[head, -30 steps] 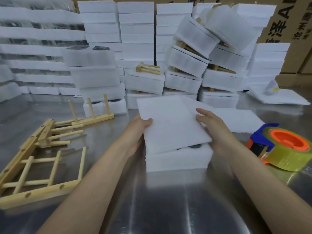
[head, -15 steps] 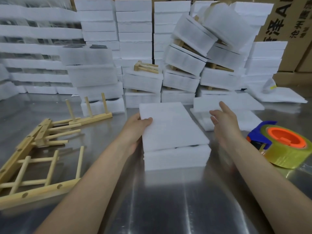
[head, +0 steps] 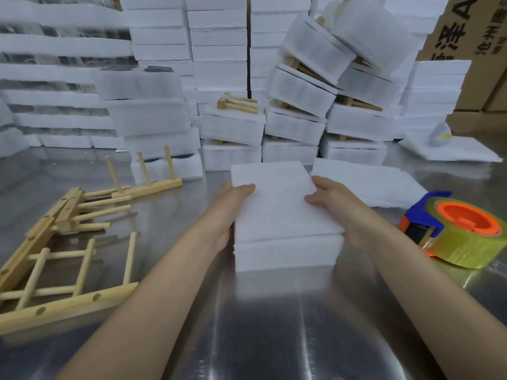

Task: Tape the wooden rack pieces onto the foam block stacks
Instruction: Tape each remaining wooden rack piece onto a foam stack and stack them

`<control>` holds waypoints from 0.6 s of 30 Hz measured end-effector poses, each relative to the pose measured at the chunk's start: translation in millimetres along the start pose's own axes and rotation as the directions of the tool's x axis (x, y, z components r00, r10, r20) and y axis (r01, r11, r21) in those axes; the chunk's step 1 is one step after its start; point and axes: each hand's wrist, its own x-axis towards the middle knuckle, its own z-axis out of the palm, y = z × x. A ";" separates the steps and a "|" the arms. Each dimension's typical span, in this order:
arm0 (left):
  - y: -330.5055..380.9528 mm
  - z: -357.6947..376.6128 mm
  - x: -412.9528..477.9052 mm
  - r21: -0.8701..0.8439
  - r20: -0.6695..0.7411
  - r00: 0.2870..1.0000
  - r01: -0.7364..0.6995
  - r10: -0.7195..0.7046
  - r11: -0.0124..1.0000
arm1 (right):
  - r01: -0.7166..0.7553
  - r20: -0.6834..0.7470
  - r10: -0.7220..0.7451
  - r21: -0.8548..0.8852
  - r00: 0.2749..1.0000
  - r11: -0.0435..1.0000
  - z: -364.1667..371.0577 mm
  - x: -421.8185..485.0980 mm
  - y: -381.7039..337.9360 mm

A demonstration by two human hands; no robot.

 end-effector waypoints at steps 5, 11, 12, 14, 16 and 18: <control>1.3 -2.2 -0.2 0.005 -0.009 0.999 0.034 -0.034 0.999 | -0.013 -0.019 0.013 -0.024 1.000 1.000 4.7 -1.6 -1.5; -3.5 -6.1 3.7 0.032 -0.024 1.000 0.011 -0.011 0.999 | 0.034 -0.081 -0.038 -0.054 0.996 0.998 8.5 -2.7 -1.3; -4.1 -5.4 3.6 0.037 -0.007 1.000 0.004 -0.004 0.999 | 0.024 -0.065 -0.028 -0.065 0.997 0.998 7.9 -3.1 -1.7; -5.1 -4.9 4.5 0.050 0.013 1.000 -0.011 0.010 0.999 | 0.001 -0.048 -0.005 -0.065 0.999 0.998 8.4 -4.4 -2.9; -6.0 -5.4 5.7 0.076 0.030 0.999 -0.029 0.027 0.997 | 0.001 -0.051 -0.004 -0.068 0.999 0.998 8.2 -5.8 -3.2; -6.6 -5.9 6.8 0.095 0.045 0.998 -0.043 0.039 0.995 | 0.006 -0.051 -0.010 -0.079 0.999 0.997 8.0 -7.1 -3.5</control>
